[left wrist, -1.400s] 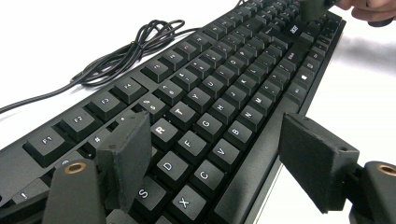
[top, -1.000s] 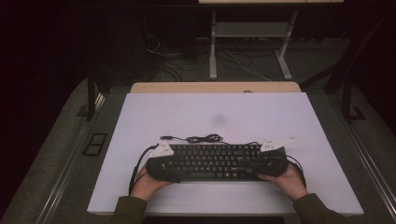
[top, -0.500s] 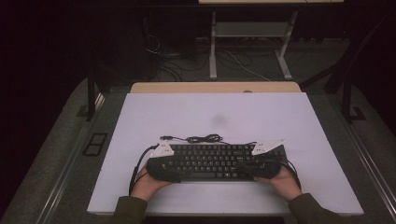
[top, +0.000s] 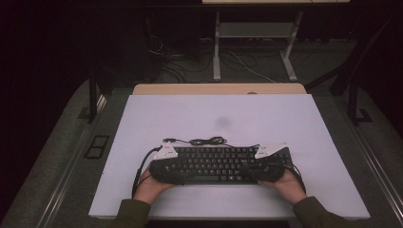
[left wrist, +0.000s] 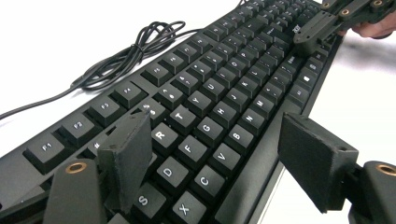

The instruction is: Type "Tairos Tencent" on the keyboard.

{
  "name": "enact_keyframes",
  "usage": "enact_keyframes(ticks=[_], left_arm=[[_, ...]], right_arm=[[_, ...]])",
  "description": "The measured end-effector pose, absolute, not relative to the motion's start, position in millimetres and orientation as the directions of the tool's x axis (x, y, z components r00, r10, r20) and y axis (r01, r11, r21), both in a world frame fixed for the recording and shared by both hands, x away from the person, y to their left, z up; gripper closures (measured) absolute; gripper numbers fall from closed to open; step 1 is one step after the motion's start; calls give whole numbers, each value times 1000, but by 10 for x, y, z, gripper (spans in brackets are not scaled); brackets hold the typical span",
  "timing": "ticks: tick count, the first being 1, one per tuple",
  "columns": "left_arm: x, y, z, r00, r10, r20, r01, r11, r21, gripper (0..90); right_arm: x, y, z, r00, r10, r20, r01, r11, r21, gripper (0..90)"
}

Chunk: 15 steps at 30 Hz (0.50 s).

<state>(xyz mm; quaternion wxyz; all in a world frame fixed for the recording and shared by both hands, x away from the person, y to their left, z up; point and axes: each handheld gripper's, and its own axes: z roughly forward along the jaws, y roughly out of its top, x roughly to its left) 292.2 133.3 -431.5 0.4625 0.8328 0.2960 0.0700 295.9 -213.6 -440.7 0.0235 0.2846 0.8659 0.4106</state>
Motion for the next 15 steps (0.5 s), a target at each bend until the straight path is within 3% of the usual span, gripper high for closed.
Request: enact_keyframes(ticks=[7, 15], left_arm=[[2990, 1291, -4275, 811, 566, -148, 420, -389, 820, 333], [3118, 1250, -4223, 809, 571, -142, 417, -387, 822, 622]], right_arm=[[2962, -2139, -4411, -837, 511, 195, 473, 498, 726, 893], [2961, -2142, -4412, -837, 511, 196, 473, 497, 727, 893]])
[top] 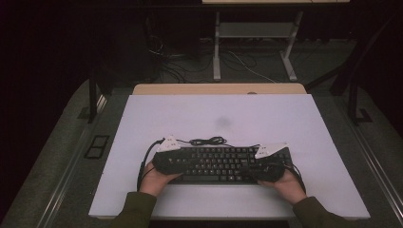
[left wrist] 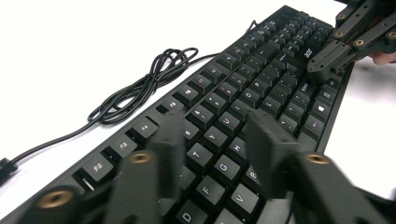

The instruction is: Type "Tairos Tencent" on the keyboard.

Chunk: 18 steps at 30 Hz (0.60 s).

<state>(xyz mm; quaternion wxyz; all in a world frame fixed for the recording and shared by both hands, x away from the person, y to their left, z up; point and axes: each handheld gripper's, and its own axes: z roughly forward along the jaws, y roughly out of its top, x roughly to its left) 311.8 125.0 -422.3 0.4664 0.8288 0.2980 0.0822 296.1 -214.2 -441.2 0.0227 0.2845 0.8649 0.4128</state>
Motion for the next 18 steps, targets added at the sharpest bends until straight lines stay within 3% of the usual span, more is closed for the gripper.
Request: enact_keyframes(ticks=[8, 18], left_arm=[[3190, 1183, -4297, 812, 560, -167, 447, -413, 793, 878], [3216, 1104, -4343, 808, 571, -144, 453, -448, 771, 886]], right_arm=[[2961, -2143, -4413, -837, 511, 196, 473, 497, 727, 894], [2961, -2144, -4415, -837, 511, 196, 473, 496, 728, 893]])
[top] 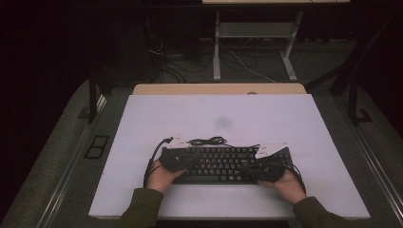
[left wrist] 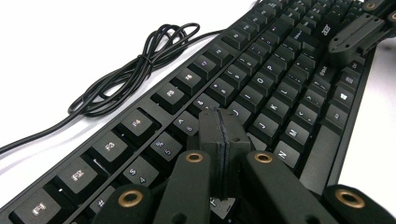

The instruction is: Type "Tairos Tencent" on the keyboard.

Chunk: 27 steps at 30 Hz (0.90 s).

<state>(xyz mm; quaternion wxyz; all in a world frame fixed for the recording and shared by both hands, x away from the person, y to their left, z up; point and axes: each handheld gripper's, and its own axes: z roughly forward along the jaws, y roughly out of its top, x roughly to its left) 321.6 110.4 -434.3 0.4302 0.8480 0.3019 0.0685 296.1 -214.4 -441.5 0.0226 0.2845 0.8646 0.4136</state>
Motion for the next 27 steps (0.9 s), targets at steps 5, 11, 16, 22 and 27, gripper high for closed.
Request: enact_keyframes(ticks=[5, 11, 16, 22, 27], left_arm=[[3222, 1111, -4352, 804, 577, -144, 457, -445, 770, 886], [3235, 1122, -4365, 801, 583, -139, 462, -452, 763, 886], [3239, 1119, -4375, 800, 582, -144, 467, -454, 759, 887], [3240, 1118, -4381, 798, 585, -144, 471, -456, 755, 887], [3226, 1139, -4341, 800, 580, -153, 466, -440, 768, 886]], right_arm=[[2960, -2143, -4414, -837, 511, 196, 473, 496, 728, 893], [2959, -2143, -4414, -837, 511, 196, 474, 496, 728, 894], [2959, -2143, -4414, -837, 512, 195, 473, 496, 728, 894], [2957, -2142, -4413, -837, 512, 195, 473, 497, 728, 893], [2957, -2142, -4413, -837, 512, 195, 473, 496, 728, 894]])
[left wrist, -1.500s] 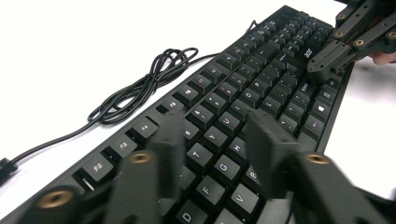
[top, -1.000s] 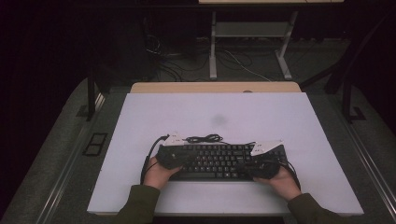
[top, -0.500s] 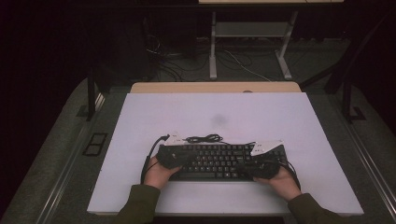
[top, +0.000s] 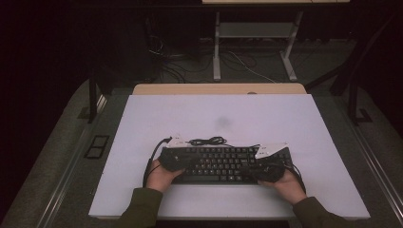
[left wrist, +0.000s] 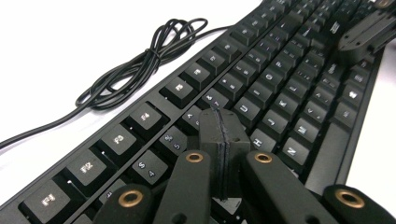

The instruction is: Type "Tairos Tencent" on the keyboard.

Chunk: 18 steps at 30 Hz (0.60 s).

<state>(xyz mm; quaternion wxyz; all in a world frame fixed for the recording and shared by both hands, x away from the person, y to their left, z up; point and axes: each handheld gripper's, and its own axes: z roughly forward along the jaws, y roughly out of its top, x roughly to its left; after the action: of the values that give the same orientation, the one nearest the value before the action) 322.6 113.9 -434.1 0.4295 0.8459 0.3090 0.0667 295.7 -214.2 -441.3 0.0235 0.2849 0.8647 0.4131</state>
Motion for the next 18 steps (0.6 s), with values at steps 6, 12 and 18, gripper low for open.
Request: enact_keyframes(ticks=[6, 12, 18], left_arm=[[3196, 1155, -4313, 805, 571, -162, 458, -424, 781, 810], [3153, 1196, -4300, 814, 559, -157, 442, -421, 792, 603], [3095, 1248, -4282, 806, 575, -141, 433, -410, 803, 393]], right_arm=[[2957, -2142, -4413, -837, 512, 194, 473, 497, 728, 894], [2955, -2140, -4410, -838, 512, 190, 471, 500, 727, 894], [2959, -2146, -4410, -837, 513, 192, 472, 498, 727, 893]])
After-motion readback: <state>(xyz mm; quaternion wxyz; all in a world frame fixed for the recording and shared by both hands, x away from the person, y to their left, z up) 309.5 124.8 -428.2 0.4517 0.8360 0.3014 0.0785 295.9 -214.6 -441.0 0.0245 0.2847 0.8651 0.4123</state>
